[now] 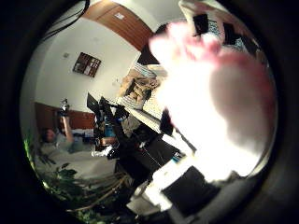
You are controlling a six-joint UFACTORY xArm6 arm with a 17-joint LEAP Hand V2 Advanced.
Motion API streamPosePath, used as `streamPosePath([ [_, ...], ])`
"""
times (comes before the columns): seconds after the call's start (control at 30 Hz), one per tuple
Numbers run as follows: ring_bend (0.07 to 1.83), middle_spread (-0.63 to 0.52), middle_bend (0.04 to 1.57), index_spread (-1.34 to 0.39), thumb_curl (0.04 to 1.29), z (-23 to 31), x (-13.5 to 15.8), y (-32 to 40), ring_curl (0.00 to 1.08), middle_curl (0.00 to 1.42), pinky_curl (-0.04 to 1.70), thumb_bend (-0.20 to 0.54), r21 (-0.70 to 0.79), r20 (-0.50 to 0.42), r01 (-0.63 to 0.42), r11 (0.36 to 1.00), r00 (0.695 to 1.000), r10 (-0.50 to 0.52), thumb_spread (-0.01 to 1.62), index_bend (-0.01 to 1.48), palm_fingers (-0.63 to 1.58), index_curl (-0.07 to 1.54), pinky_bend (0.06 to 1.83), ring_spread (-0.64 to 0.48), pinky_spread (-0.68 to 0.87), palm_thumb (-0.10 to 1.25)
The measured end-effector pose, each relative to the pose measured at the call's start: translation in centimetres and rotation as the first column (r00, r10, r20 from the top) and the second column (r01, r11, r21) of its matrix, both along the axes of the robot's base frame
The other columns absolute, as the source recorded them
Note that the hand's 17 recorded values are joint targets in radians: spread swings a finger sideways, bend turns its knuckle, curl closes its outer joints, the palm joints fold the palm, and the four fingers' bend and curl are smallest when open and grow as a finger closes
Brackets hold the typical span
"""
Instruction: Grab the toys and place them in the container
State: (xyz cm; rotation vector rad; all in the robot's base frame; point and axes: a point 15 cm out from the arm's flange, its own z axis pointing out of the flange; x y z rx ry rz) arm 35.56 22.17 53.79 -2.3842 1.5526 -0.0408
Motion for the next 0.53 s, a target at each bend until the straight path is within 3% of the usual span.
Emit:
streamPosePath([
  [0.2,0.52,0.17,0.22,-0.47,0.42,0.6,-0.3,-0.1,0.31,0.39,0.64,-0.022,0.005,0.018,-0.023,1.000,1.000,0.022,1.14,0.16,0.00,0.37,0.78,0.29,0.52,0.65],
  [0.43,0.46,0.18,0.19,-0.44,0.39,1.8,-1.0,-3.4,0.27,0.35,0.53,-0.020,0.004,0.034,0.024,1.000,0.999,-0.024,1.14,0.17,0.04,0.31,0.72,0.30,0.57,0.65],
  [0.53,0.44,0.18,0.19,-0.43,0.38,0.4,-1.8,-6.4,0.26,0.34,0.49,-0.020,-0.031,-0.024,0.061,0.998,0.998,-0.062,1.14,0.18,0.05,0.31,0.70,0.30,0.56,0.65],
])
